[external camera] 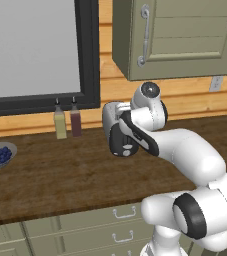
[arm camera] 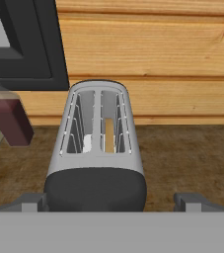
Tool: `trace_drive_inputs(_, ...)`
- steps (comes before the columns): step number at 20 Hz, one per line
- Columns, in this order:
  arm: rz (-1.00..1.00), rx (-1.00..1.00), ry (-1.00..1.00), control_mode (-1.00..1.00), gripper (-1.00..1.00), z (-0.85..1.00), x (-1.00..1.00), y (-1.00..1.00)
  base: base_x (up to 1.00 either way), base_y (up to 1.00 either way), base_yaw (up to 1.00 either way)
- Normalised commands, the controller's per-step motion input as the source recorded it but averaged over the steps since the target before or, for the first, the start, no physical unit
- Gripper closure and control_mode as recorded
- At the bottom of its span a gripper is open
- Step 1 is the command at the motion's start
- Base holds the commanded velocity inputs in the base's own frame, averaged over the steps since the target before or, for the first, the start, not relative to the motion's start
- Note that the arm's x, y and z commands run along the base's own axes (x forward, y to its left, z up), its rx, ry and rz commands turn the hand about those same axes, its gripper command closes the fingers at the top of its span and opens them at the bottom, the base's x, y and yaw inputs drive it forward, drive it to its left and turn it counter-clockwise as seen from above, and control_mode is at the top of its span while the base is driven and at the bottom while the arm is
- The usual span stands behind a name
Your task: Start the toaster. Once the lever pops up, take the bread to the plate on the dining counter.
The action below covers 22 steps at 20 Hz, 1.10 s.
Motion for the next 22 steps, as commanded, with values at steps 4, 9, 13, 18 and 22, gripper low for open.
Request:
trace_drive_inputs(4,0.0,0.0,0.0,-1.0,-1.0,0.0,0.0,0.0,0.0,0.0,0.0)
trace_drive_inputs(9,0.0,0.0,0.0,-1.0,-1.0,0.0,0.0,0.0,0.0,0.0,0.0)
trace_drive_inputs(13,0.0,0.0,0.0,-1.0,-1.0,0.0,0.0,0.0,0.0,0.0,0.0)
trace_drive_inputs(18,0.0,0.0,0.0,-1.0,-1.0,0.0,0.0,0.0,0.0,0.0,0.0)
trace_drive_inputs(22,0.0,0.0,0.0,-1.0,-1.0,0.0,0.0,0.0,0.0,0.0,0.0)
